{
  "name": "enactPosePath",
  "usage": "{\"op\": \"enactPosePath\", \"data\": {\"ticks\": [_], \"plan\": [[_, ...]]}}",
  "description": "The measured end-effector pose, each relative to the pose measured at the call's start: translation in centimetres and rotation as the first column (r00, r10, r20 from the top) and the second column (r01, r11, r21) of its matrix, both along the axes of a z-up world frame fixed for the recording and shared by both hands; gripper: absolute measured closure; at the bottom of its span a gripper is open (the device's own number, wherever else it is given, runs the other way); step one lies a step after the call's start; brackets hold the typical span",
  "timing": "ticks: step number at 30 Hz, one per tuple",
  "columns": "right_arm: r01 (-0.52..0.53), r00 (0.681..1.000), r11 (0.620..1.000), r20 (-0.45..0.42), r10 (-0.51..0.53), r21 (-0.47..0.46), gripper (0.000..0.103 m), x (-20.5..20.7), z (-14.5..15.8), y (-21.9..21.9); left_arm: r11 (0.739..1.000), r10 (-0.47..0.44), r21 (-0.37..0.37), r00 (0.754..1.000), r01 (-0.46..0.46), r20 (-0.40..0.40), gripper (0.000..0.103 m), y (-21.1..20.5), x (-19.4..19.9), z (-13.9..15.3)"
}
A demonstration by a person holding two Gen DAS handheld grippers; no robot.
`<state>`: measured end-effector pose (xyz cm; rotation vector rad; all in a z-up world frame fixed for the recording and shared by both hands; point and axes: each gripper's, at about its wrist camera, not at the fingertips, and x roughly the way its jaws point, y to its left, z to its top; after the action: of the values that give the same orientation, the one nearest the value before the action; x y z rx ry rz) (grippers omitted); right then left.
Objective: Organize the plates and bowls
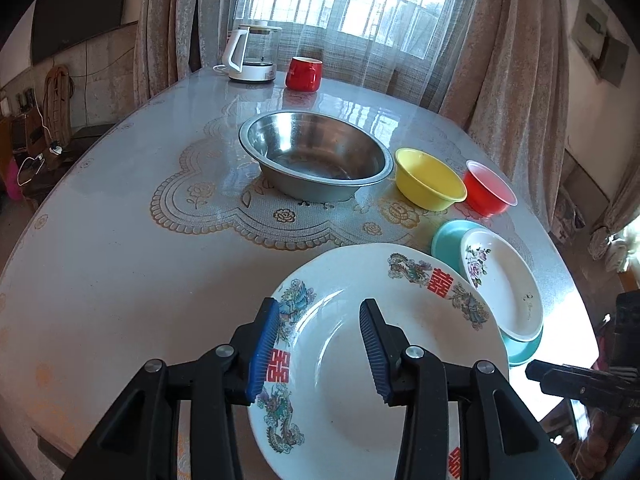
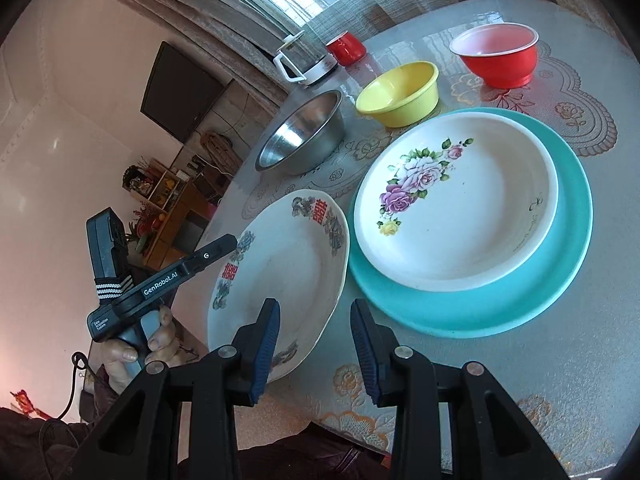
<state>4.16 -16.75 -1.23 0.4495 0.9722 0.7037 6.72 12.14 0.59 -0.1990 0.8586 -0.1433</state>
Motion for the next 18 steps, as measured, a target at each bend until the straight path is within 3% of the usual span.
{"op": "enactPosePath", "data": {"ticks": [10, 18], "plan": [[-0.007, 0.998, 0.997, -0.061, 0.012, 0.079, 0.066, -0.4, -2.8, 0.4, 1.0, 0.004, 0.018, 1.0, -0.004, 0.004, 0.058, 2.1, 0.0, -0.8], [-0.009, 0.999, 0.996, -0.047, 0.014, 0.087, 0.067, 0.3, -3.9, 1.4, 0.998, 0.023, -0.055, 1.0, -0.024, -0.013, 0.055, 4.6, -1.3, -1.7]]}}
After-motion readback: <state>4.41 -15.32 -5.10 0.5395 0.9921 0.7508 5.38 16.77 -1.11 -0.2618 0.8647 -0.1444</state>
